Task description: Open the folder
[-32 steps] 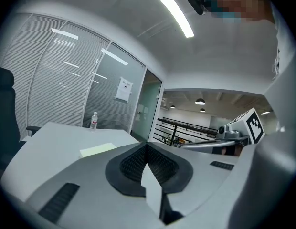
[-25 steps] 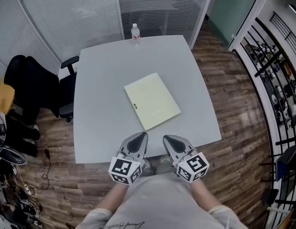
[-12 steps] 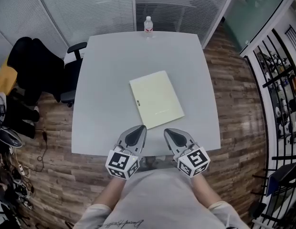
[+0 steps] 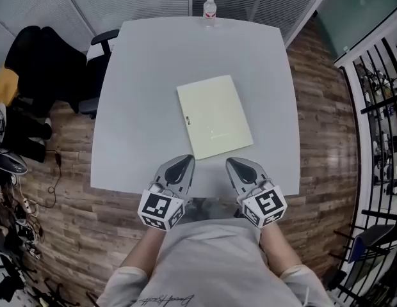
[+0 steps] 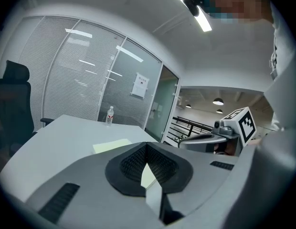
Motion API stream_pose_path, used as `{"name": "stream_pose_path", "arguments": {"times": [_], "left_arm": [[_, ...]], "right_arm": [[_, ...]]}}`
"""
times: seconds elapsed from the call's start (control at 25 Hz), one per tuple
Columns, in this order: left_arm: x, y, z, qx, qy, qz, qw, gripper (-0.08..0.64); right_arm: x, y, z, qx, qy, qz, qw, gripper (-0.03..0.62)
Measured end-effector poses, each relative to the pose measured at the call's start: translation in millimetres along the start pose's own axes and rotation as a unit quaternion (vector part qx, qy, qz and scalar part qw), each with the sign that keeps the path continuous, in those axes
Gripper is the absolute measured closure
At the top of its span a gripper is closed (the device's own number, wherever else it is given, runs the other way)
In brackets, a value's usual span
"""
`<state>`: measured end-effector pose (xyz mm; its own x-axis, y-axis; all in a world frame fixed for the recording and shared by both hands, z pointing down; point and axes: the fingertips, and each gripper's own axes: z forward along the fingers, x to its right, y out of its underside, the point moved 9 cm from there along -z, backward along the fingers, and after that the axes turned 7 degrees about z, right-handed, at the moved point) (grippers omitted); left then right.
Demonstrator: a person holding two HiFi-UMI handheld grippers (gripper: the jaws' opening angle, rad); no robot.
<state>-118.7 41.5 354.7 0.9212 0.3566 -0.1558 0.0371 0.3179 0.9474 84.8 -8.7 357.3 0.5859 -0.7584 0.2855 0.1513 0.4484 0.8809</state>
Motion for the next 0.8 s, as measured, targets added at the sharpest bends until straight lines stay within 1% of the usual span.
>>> {"name": "stream_pose_path", "arguments": {"times": [0.28,0.48,0.8], "left_arm": [[-6,13,5,-0.013,-0.017,0.004,0.9998,0.551],[-11,31,6,-0.029,-0.029,0.001,0.9991,0.551],[-12,43,10,-0.044,-0.04,-0.006,0.9982,0.551]], "right_arm": [[14,12,16,-0.036,-0.005,-0.03,0.999,0.571],[18,20,28,-0.061,-0.01,-0.049,0.997,0.571],[15,25,43,-0.1,-0.022,-0.08,0.991,0.571]]}}
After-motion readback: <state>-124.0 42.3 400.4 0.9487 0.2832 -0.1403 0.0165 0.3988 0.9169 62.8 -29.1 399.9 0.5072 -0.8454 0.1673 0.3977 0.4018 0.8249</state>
